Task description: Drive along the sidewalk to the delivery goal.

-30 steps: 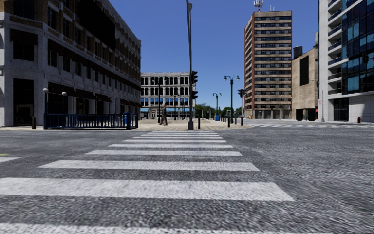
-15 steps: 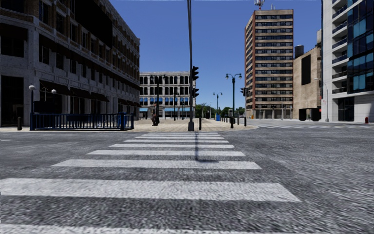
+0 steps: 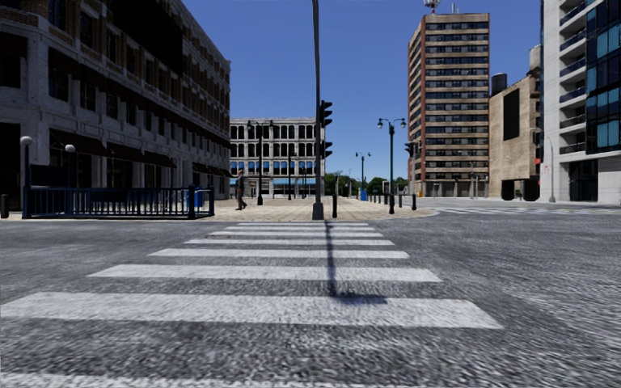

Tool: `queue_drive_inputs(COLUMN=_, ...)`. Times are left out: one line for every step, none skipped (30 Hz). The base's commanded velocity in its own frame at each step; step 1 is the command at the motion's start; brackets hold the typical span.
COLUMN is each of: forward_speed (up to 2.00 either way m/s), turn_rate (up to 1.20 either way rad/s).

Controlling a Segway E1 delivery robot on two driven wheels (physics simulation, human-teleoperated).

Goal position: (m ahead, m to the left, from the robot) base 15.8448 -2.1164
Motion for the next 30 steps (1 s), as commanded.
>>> queue_drive_inputs(forward_speed=2.0, turn_rate=0.0)
queue_drive_inputs(forward_speed=2.0, turn_rate=0.0)
queue_drive_inputs(forward_speed=2.0, turn_rate=0.0)
queue_drive_inputs(forward_speed=2.0, turn_rate=0.0)
queue_drive_inputs(forward_speed=2.0, turn_rate=0.0)
queue_drive_inputs(forward_speed=2.0, turn_rate=0.0)
queue_drive_inputs(forward_speed=2.0, turn_rate=0.0)
queue_drive_inputs(forward_speed=2.0, turn_rate=0.0)
queue_drive_inputs(forward_speed=2.0, turn_rate=0.0)
queue_drive_inputs(forward_speed=2.0, turn_rate=0.0)
queue_drive_inputs(forward_speed=2.0, turn_rate=0.0)
queue_drive_inputs(forward_speed=2.0, turn_rate=0.0)
queue_drive_inputs(forward_speed=2.0, turn_rate=0.12)
queue_drive_inputs(forward_speed=2.0, turn_rate=0.22)
queue_drive_inputs(forward_speed=2.0, turn_rate=0.25)
queue_drive_inputs(forward_speed=2.0, turn_rate=0.25)
queue_drive_inputs(forward_speed=2.0, turn_rate=0.25)
queue_drive_inputs(forward_speed=2.0, turn_rate=0.26)
queue_drive_inputs(forward_speed=2.0, turn_rate=0.26)
queue_drive_inputs(forward_speed=2.0, turn_rate=0.26)
queue_drive_inputs(forward_speed=2.0, turn_rate=0.26)
queue_drive_inputs(forward_speed=2.0, turn_rate=0.26)
queue_drive_inputs(forward_speed=2.0, turn_rate=0.26)
queue_drive_inputs(forward_speed=2.0, turn_rate=0.26)
queue_drive_inputs(forward_speed=2.0, turn_rate=0.26)
queue_drive_inputs(forward_speed=2.0, turn_rate=0.26)
queue_drive_inputs(forward_speed=2.0, turn_rate=0.26)
queue_drive_inputs(forward_speed=2.0, turn_rate=0.26)
queue_drive_inputs(forward_speed=2.0, turn_rate=0.26)
queue_drive_inputs(forward_speed=2.0, turn_rate=0.26)
